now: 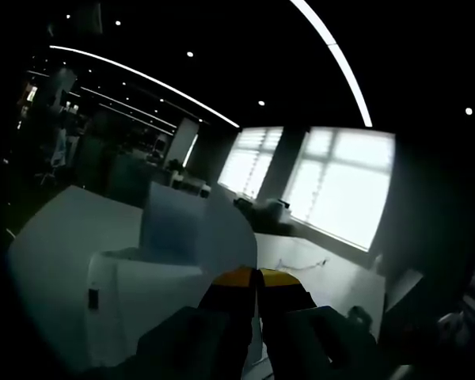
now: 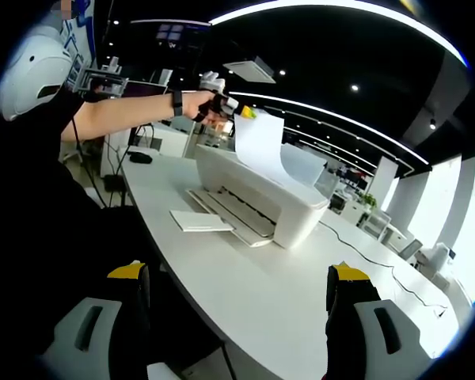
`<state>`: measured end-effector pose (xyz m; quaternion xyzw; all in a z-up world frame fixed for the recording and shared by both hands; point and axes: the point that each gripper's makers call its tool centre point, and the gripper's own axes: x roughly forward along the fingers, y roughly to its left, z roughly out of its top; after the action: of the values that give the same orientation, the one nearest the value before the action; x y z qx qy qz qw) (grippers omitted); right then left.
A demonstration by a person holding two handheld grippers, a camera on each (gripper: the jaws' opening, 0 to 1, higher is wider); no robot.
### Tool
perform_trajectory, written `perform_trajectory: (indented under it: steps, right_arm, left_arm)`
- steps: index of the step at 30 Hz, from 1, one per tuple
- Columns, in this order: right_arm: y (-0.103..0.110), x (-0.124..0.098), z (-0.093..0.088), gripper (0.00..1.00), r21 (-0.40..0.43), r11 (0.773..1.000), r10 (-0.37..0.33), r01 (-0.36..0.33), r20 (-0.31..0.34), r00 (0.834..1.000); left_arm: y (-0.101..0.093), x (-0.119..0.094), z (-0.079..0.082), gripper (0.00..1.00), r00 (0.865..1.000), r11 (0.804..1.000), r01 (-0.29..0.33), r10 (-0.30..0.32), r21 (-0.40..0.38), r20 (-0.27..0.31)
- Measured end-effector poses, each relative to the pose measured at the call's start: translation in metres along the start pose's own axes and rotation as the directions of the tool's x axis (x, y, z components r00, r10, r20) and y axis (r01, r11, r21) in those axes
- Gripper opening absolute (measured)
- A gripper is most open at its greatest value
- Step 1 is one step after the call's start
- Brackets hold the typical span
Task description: Remove the paper from the printer output slot and place it on top of the printer
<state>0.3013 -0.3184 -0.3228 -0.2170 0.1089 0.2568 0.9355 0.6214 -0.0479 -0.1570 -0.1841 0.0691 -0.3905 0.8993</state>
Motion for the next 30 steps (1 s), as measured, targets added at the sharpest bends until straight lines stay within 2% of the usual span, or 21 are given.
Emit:
perform_trajectory:
  steps: [30]
  right_arm:
    - [-0.0012, -0.0011, 0.0014, 0.88, -0.002, 1.0, -0.003, 0.003, 0.002, 1.0]
  left_arm:
    - [0.001, 0.003, -0.0037, 0.05, 1.0, 1.0, 0.008, -0.008, -0.003, -0.022]
